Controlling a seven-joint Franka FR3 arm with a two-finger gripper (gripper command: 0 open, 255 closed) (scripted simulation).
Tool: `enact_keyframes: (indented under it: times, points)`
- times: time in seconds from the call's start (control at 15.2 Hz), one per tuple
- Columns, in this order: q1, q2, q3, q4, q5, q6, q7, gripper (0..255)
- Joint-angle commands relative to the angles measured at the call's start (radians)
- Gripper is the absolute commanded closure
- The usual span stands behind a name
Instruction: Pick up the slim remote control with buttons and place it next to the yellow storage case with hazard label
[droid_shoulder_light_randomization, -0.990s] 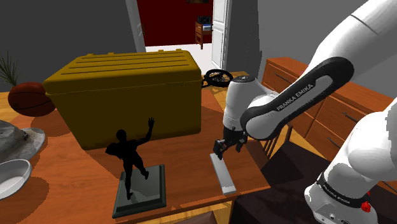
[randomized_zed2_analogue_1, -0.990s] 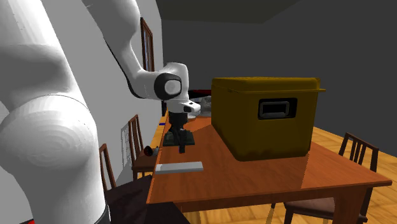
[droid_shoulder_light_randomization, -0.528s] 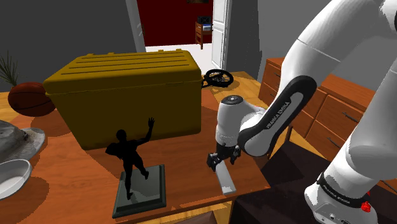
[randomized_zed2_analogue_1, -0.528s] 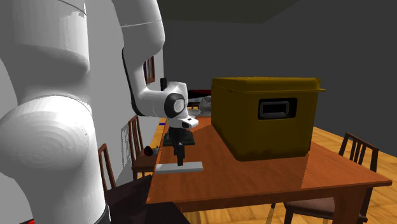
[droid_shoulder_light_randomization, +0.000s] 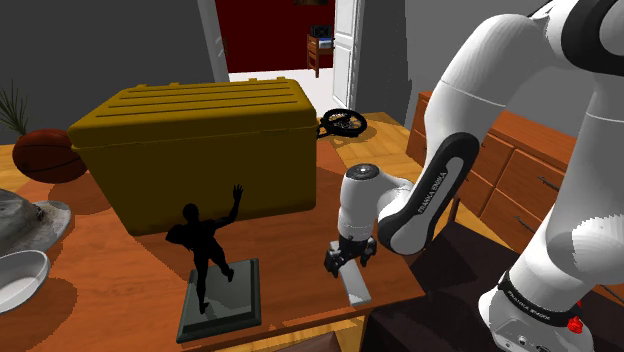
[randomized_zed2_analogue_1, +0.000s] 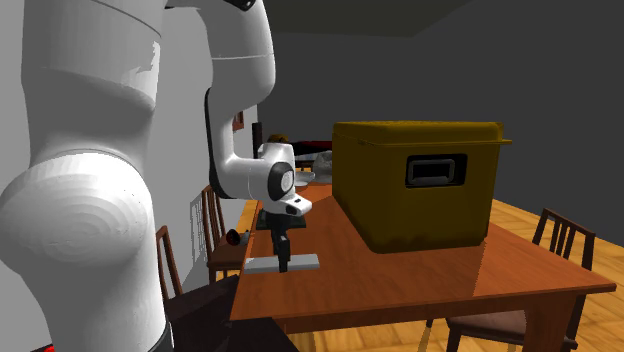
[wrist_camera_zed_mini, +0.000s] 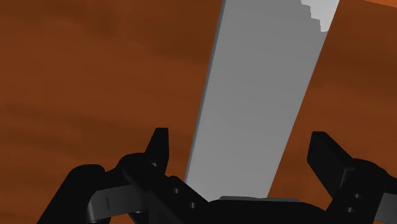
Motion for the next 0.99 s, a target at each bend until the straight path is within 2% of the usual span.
enact_keyframes:
  times: [0.0,0.26,0.33,0.92]
  points:
    - [0.003,0.004,-0.004,0.001,-0.006,0.003,0.004,0]
    - [0.003,0.004,-0.004,0.001,-0.005,0.002,0.004,0]
    - [0.003,0.004,-0.004,0.001,-0.005,0.002,0.004,255]
    - [0.003,0.004,-0.004,0.001,-0.006,0.003,0.004,255]
